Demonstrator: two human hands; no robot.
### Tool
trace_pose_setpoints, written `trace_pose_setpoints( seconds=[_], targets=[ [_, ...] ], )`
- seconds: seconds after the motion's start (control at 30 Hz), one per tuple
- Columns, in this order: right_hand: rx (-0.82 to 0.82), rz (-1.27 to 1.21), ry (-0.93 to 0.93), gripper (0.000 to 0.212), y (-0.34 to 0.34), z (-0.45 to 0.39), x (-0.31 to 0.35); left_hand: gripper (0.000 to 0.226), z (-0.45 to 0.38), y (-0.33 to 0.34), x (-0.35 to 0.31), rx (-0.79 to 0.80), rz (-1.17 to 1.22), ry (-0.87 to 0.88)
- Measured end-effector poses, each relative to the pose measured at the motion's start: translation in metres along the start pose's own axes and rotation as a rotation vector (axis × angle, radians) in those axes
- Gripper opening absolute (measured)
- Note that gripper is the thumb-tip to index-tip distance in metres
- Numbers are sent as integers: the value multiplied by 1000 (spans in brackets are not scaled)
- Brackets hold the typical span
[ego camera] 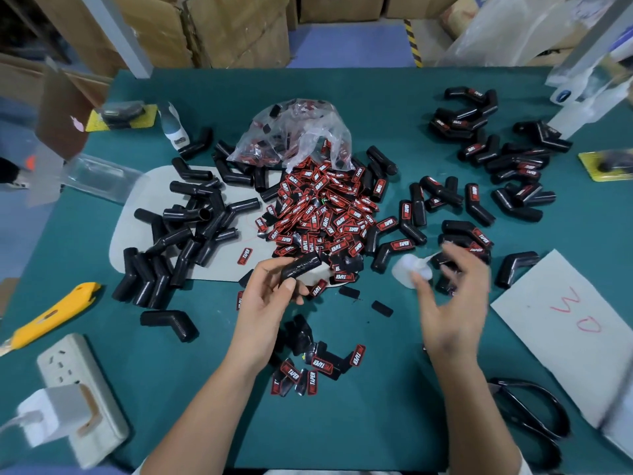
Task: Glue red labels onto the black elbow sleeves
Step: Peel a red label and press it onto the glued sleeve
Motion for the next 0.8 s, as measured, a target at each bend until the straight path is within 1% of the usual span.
trace_pose_setpoints(
  seconds=[0.03, 0.07, 0.1, 0.13, 0.2, 0.23, 0.27, 0.37, 0.5, 0.63, 0.8],
  targets=[
    [-159, 33, -131, 33, -14, 5, 12, 28, 0, -2, -1, -2, -28, 10],
    [-262, 55, -258, 22, -23, 12, 24, 28, -1, -3, -1, -5, -61, 17],
    [-277, 51, -374, 12, -24, 21, 38, 29, -1, -4, -1, -9, -97, 22],
    [-201, 25, -461, 7, -16, 28, 51, 30, -1, -5, -2, -20, -123, 24],
    [79, 41, -558, 13, 17, 39, 72, 30, -1, -6, -3, -40, -129, 37],
    [205, 109, -577, 17, 37, 43, 78, 30, -1, -6, -5, -44, -123, 57],
    [284, 193, -590, 20, 54, 45, 81, 31, -1, -5, -7, -50, -119, 80],
    [361, 356, -604, 27, 89, 40, 83, 28, -2, -7, -11, -86, -113, 121],
    [378, 475, -637, 25, 117, 36, 73, 25, -3, -16, -14, -153, -98, 130],
    [354, 442, -634, 19, 118, 34, 66, 28, -4, -14, -17, -142, -96, 137],
    [368, 394, -534, 20, 106, 31, 65, 25, -1, -13, -16, -151, -83, 130]
  ],
)
Point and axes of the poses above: each hand's wrist, its own z-axis away from the middle knuckle, its own y-axis out of the palm, x = y × z, the point moved 7 cm from there along -z, towards the middle knuckle, and after that the axes turned 10 degrees about z, right-handed, at the moved point
